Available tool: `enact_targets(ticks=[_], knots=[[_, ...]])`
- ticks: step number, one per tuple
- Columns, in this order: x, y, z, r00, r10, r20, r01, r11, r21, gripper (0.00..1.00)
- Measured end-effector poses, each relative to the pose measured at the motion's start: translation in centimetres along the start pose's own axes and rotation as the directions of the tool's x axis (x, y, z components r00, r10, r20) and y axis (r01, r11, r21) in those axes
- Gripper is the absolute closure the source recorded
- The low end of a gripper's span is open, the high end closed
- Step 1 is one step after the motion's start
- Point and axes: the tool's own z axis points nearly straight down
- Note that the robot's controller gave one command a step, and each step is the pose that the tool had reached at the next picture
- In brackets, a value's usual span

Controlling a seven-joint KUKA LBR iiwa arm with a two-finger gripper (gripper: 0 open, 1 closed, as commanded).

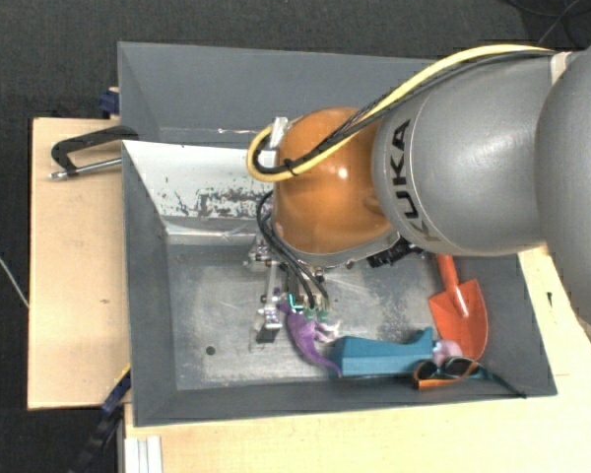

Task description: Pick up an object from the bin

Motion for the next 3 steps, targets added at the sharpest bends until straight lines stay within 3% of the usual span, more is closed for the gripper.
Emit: enact_targets(ticks=[1, 2, 3], knots=[[-0.2, -0.1, -0.4, 1.0, 0.002, 0.008, -0.002, 1.0, -0.002, 0.0], [-0.3, -2.2, -0.1, 0.993, -0.119, 0.009, 0.119, 0.993, -0.003, 0.0], [-0.4, -9.4, 3.3, 0.968, -0.25, 0.01, 0.25, 0.968, 0.002, 0.0]])
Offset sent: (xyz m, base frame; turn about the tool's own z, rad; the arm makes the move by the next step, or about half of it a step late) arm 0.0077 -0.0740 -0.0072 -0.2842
